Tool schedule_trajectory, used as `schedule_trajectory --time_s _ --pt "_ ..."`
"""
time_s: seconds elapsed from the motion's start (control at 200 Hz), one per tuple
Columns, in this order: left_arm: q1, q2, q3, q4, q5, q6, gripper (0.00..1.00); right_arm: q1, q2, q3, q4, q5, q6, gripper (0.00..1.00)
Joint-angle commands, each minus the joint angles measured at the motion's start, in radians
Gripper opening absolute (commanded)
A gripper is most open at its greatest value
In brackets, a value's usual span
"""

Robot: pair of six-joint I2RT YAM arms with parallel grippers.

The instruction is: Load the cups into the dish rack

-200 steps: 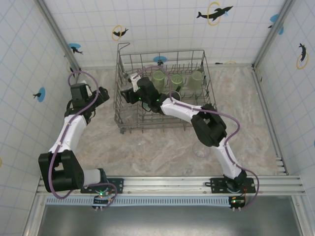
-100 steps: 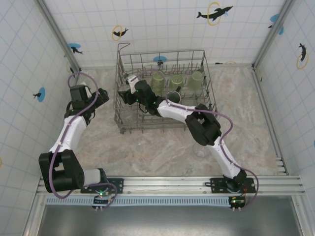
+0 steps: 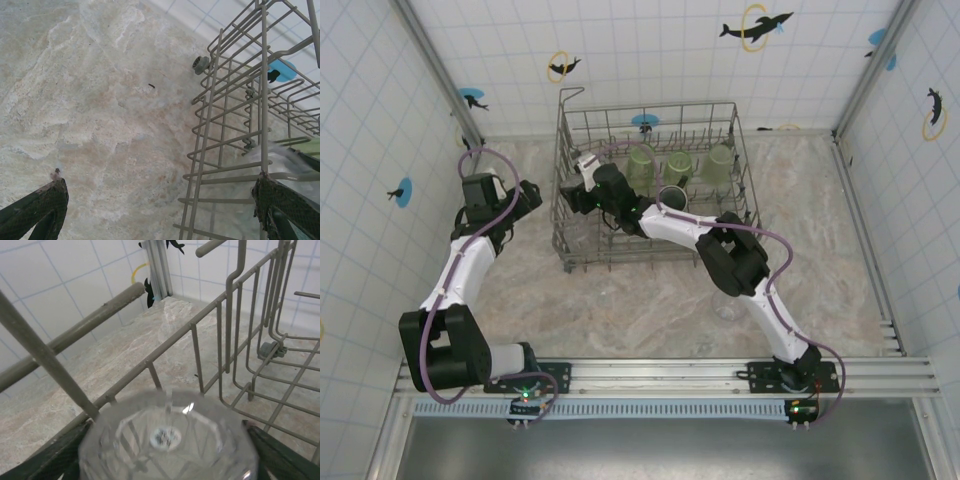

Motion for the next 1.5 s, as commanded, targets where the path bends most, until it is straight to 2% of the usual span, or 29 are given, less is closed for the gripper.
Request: schedule_trajectory --time_s 0.0,0.08,0.52,0.806,0.961,1.176,1.491 --pt "0.009 -0.022 -0.013 0.008 0.019 0.02 0.97 0.03 0.031 0.033 0.053 -0.046 0.004 0.8" --pt "0.01 -0.022 -0.013 0.005 0.023 0.02 0.97 0.03 0.03 0.034 0.051 -0.049 0.011 0.84" --pt "0.02 -0.029 -0.004 0.012 0.027 0.01 0.97 0.025 -0.061 0.074 0.002 -0.035 0.044 0.91" --pt "0.022 -0.041 0.063 -0.002 0.023 -0.006 0.98 0.002 -0.211 0.072 -0.07 -0.003 0.071 0.98" --pt "0.023 -0.06 0.111 -0.012 0.048 -0.028 0.97 -0.017 -0.291 0.061 -0.186 0.052 0.065 1.0" --pt "0.022 -0.089 0.132 -0.026 0.099 -0.061 0.98 -0.053 -0.474 -0.104 -0.306 0.156 0.066 1.0" --pt "0.021 -0.158 0.137 -0.061 0.165 -0.113 0.98 -0.083 -0.839 -0.412 -0.541 0.352 0.105 1.0"
